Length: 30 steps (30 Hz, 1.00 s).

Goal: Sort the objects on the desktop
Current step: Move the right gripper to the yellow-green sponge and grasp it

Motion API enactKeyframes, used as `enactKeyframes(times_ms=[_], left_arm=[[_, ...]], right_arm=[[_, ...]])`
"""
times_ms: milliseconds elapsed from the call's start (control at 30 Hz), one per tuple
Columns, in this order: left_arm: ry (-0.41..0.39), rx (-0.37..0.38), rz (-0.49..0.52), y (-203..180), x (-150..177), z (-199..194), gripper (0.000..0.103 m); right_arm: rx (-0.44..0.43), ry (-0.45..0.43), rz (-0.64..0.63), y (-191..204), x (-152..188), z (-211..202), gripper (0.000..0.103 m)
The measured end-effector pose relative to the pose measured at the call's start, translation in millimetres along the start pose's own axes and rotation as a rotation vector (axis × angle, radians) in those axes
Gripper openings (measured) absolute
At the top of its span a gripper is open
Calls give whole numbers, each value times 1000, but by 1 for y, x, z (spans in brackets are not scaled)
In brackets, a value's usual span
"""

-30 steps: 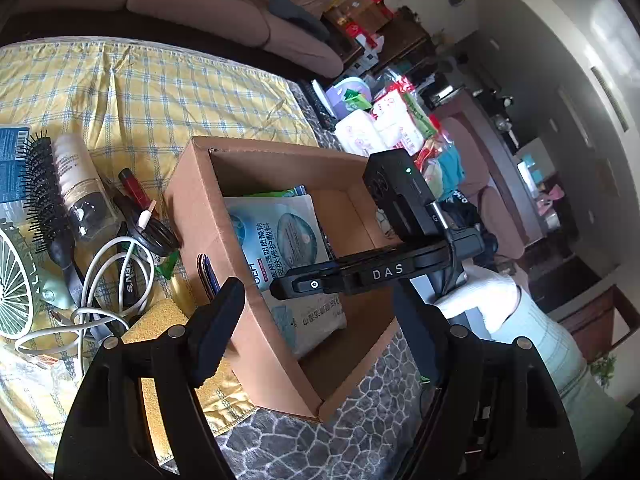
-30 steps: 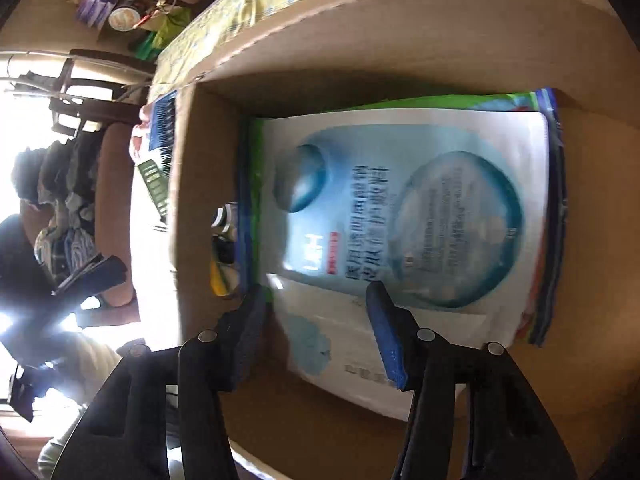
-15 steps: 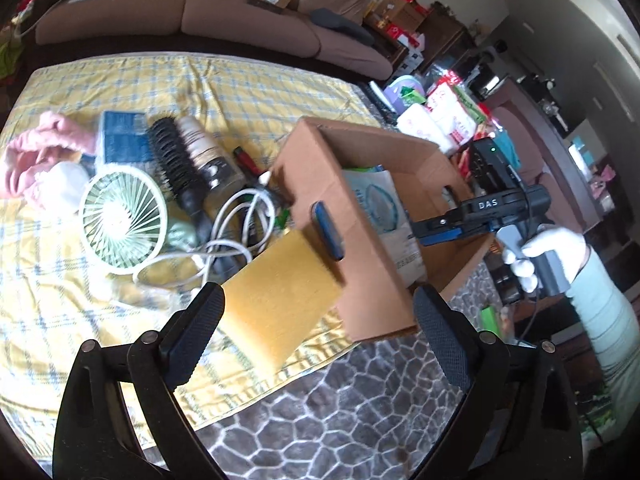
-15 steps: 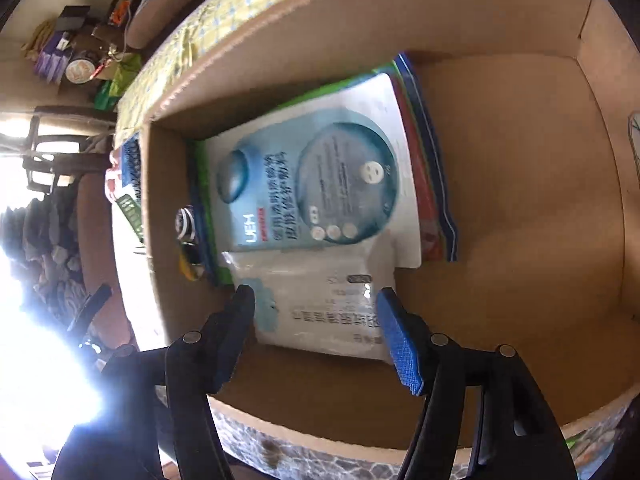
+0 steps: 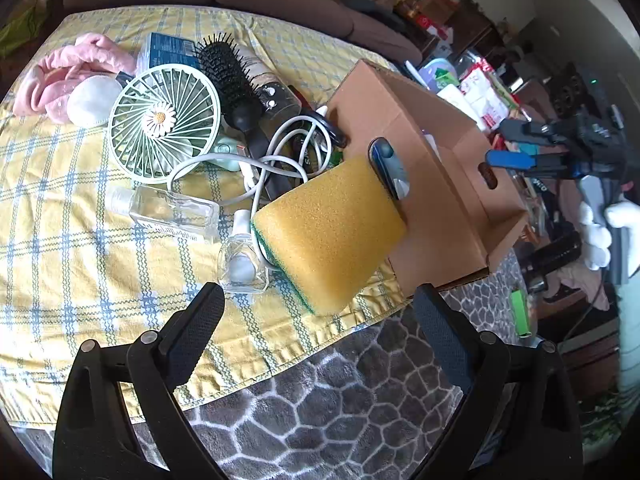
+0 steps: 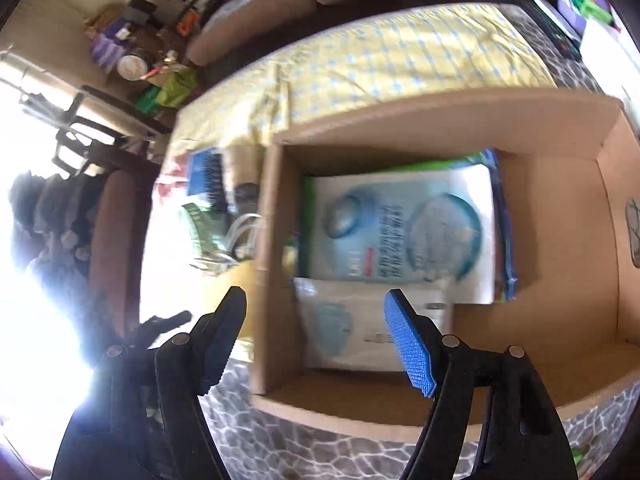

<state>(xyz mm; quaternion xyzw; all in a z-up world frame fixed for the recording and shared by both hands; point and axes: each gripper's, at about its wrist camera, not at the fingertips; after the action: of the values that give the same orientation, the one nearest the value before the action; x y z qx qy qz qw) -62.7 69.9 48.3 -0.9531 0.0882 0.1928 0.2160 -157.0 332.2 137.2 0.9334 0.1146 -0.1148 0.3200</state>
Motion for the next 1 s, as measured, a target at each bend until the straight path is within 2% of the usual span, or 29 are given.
enactKeyframes(times_ms=[67,167,233,367,500,567,633,733,833,1000], left_arm=[[2,4,-15,1,1,5,95],[-4,8,11,-7,3,7,95],[-6,-7,30,-12,4,9,95],[15,16,30,-7,8,8,94],[16,30,63,11,17,-12,94],[15,30,61,23,18,-21,95],[10,23,51,36,15,-29,95],[-13,27,25,56,10,-39,95],[-3,45,-31,75,9,-40,95],[7,143,-72,75,6,-42,95]], right_arm=[[-55,-8,-45,30,0,4,74],[-120,30,-45,63,-5,28,75],[-117,70,-69,76,-8,44,78],[10,164,-262,118,-3,85,79],[258,309,-724,151,23,118,83],[320,396,-944,156,45,135,83],[372,472,-1092,152,62,152,83],[403,569,-1177,144,74,173,83],[416,605,-1258,140,82,184,83],[454,707,-1347,133,87,206,84]])
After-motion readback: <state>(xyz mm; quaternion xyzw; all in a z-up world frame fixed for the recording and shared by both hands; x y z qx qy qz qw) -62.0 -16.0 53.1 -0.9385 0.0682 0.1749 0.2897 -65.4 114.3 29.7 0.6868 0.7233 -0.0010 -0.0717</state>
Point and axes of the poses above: each gripper's, at about its wrist camera, not at the fingertips, and z roughly the way its jaws point, y to its left, x to its underside, and after that the axes turned 8 degrees about -x, right-handed
